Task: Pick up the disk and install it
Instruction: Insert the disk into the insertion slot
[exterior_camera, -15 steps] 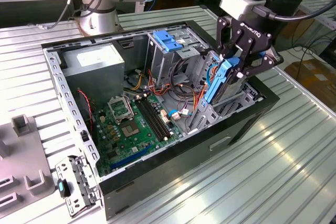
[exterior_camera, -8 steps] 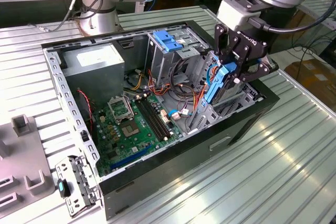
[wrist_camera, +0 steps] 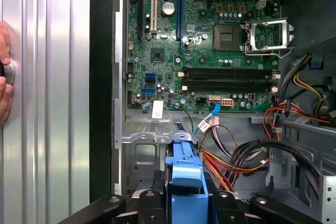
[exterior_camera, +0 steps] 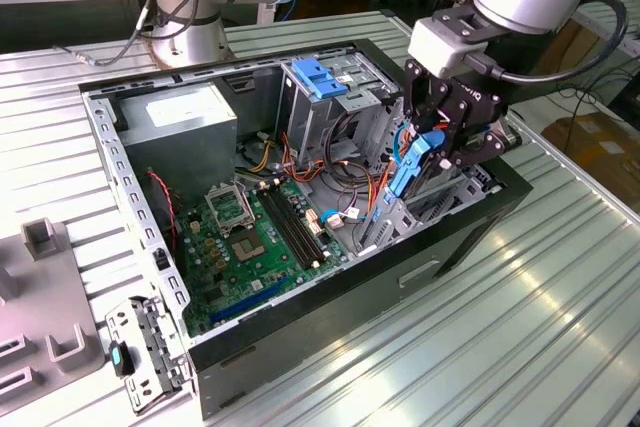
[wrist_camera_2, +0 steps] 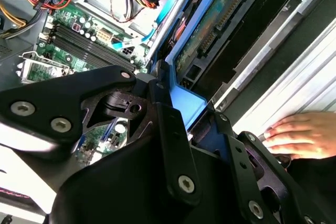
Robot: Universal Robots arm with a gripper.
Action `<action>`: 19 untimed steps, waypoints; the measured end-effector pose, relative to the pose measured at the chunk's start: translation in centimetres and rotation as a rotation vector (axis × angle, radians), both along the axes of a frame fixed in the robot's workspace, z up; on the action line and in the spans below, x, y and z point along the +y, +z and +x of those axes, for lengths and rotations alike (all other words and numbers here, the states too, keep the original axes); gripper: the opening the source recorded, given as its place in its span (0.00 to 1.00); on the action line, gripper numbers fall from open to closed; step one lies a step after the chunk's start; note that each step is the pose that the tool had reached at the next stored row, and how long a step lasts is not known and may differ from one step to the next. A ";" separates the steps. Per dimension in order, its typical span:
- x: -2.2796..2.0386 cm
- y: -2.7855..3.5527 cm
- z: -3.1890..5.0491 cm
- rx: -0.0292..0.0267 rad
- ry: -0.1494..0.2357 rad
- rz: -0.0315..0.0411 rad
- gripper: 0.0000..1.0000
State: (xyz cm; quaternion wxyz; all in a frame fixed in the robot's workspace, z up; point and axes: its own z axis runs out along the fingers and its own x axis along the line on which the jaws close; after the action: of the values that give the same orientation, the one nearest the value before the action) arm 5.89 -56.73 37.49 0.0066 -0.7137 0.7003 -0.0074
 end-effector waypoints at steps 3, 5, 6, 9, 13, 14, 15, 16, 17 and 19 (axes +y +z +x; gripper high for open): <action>-0.04 -0.54 0.03 0.0007 0.000 -0.0002 0.37; -0.09 -0.68 0.05 0.0009 0.000 -0.0004 0.37; -0.11 -0.68 0.04 0.0010 0.000 -0.0003 0.37; -0.12 -0.70 0.04 0.0010 0.000 0.0000 0.37; -0.14 -0.70 0.05 0.0009 0.000 -0.0001 0.44; -0.14 -0.71 0.05 0.0009 0.000 0.0000 0.44; -0.15 -0.71 0.05 0.0009 0.000 -0.0001 0.44; -0.15 -0.71 0.05 0.0009 0.000 -0.0001 0.44; -0.15 -0.71 0.05 0.0010 0.000 0.0000 0.44; -0.16 -0.71 0.04 0.0009 0.000 0.0000 0.43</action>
State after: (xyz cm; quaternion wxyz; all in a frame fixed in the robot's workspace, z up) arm 5.94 -56.89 36.78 0.0063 -0.7137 0.7003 -0.0071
